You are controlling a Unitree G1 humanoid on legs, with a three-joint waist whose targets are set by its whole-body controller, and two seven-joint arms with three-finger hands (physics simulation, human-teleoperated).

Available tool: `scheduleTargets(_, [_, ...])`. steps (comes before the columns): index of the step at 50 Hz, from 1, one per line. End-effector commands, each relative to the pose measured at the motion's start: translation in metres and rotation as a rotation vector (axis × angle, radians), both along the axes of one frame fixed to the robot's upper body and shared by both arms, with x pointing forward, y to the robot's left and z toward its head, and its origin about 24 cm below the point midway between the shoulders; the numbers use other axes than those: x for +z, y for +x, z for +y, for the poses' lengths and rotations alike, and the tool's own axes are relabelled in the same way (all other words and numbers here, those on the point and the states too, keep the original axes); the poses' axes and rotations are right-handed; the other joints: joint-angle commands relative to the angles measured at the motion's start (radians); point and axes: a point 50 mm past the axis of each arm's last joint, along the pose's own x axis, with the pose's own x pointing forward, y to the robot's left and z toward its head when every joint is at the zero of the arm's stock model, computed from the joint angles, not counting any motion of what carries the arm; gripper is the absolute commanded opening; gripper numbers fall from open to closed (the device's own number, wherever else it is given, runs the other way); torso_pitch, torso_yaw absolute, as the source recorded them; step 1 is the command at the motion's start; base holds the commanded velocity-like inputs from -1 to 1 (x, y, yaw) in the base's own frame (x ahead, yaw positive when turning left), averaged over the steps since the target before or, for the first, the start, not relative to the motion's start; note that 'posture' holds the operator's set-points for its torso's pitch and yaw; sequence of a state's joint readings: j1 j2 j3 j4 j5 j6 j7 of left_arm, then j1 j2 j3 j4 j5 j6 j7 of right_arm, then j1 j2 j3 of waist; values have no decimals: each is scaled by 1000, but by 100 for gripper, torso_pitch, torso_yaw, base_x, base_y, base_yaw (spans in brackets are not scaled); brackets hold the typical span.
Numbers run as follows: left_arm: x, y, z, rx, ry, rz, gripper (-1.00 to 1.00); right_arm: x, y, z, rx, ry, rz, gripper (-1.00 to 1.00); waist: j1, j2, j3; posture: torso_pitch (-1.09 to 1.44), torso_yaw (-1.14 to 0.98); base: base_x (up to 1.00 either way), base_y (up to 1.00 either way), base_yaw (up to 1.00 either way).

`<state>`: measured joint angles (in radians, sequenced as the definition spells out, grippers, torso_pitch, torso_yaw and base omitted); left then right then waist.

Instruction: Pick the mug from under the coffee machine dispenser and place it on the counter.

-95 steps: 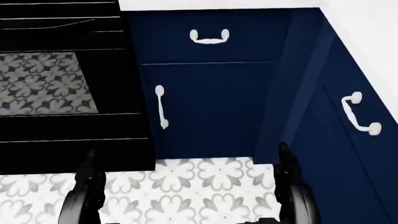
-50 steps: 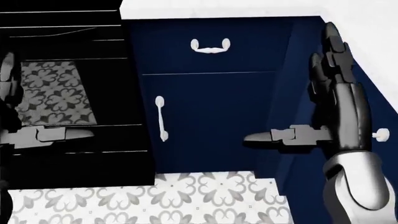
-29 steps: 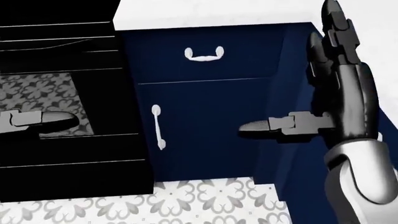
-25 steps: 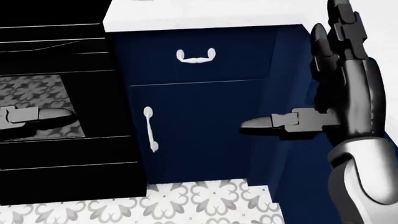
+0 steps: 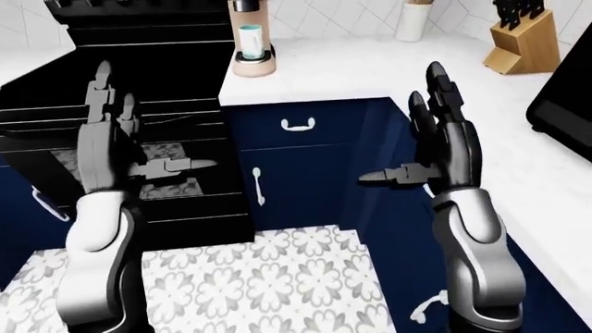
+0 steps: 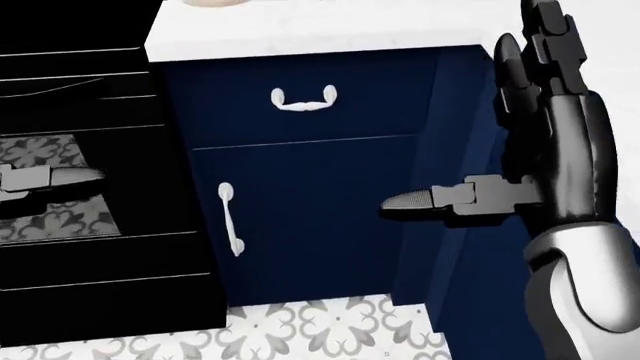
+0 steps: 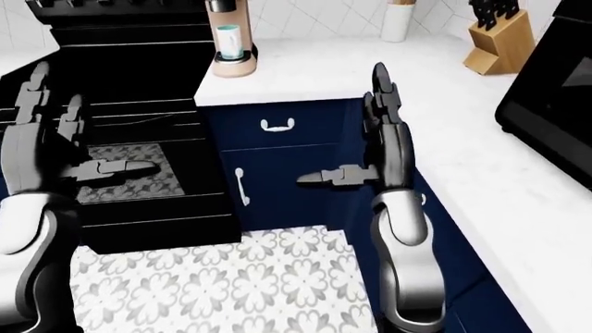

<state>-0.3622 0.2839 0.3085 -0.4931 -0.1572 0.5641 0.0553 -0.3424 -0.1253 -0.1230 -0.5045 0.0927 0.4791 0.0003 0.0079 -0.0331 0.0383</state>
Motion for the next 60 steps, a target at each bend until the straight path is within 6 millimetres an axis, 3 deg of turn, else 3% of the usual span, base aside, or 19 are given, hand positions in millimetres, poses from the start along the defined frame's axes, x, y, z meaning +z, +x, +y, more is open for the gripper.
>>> scheduleTargets(1, [12, -4, -2, -10, 15, -69, 100, 12, -4, -1, -5, -7, -69, 100, -2, -21, -24, 0, 0, 13, 8, 0])
scheduleTargets(10, [14, -5, -2, -9, 18, -74, 100, 13, -4, -1, -6, -8, -72, 100, -12, 40, -8, 0, 0, 13, 8, 0])
scheduleTargets(12, [15, -5, -3, -10, 17, -74, 100, 13, -4, -1, -7, -9, -73, 100, -17, 74, -9, 0, 0, 13, 8, 0])
scheduleTargets(14, [15, -5, -3, -10, 17, -74, 100, 13, -4, -1, -8, -9, -73, 100, -19, 144, -31, 0, 0, 13, 8, 0])
scheduleTargets(15, [15, -5, -2, -9, 17, -75, 100, 13, -4, -1, -8, -9, -73, 100, -9, 102, -22, 0, 0, 12, 9, 0])
scheduleTargets(17, [16, -5, -3, -10, 16, -77, 100, 14, -5, -1, -8, -9, -74, 100, -8, 112, -17, 0, 0, 12, 8, 0])
scheduleTargets(24, [18, -5, -3, -11, 17, -80, 100, 16, -5, -1, -9, -8, -77, 100, -1, 38, -11, 0, 0, 13, 8, 0])
scheduleTargets(27, [18, -5, -2, -8, 18, -81, 100, 16, -5, -2, -10, -8, -79, 100, 0, -41, -30, 0, 0, 12, 7, 0])
scheduleTargets(28, [19, -6, -2, -7, 18, -82, 100, 16, -5, -1, -10, -9, -79, 100, -12, 7, -21, 0, 0, 12, 4, 0])
scheduleTargets(30, [18, -6, -1, -7, 18, -82, 100, 16, -5, -1, -11, -10, -78, 100, -10, -7, -20, 0, 0, 12, 3, 0])
scheduleTargets(36, [18, -7, -1, -6, 19, -84, 100, 16, -5, -1, -11, -10, -78, 100, -14, 57, -5, 0, 0, 13, 2, 0])
scheduleTargets(39, [18, -7, 0, -5, 19, -85, 100, 15, -4, -2, -10, -10, -77, 100, -16, 152, -30, 0, 0, 12, 2, 0])
scheduleTargets(40, [17, -7, -1, -5, 20, -84, 100, 15, -4, -1, -10, -10, -77, 100, -6, 101, -18, 0, 0, 12, 2, 0])
scheduleTargets(42, [17, -7, -1, -5, 20, -83, 100, 15, -4, -2, -11, -10, -78, 100, -5, 115, -20, 0, 0, 12, 2, 0])
scheduleTargets(49, [18, -8, -1, -12, 6, -83, 100, 16, -4, -2, -11, -9, -79, 100, 1, 40, -12, 0, 0, 13, 1, 0])
scheduleTargets(52, [19, -9, -2, -12, 5, -84, 100, 16, -4, -2, -11, -10, -80, 100, 2, -42, -32, 0, 0, 12, 1, 0])
scheduleTargets(53, [21, -10, -3, -15, 8, -88, 100, 16, -4, -2, -12, -10, -80, 100, -8, 6, -22, 0, 0, 12, 0, 0])
scheduleTargets(55, [22, -10, -2, -13, 9, -91, 100, 16, -4, -2, -11, -9, -80, 100, -7, -6, -20, 0, 0, 12, 0, 0])
scheduleTargets(60, [22, -9, -1, -11, 8, -91, 100, 18, -5, -2, -11, -10, -82, 100, -9, 37, -9, 0, 0, 12, 0, 0])
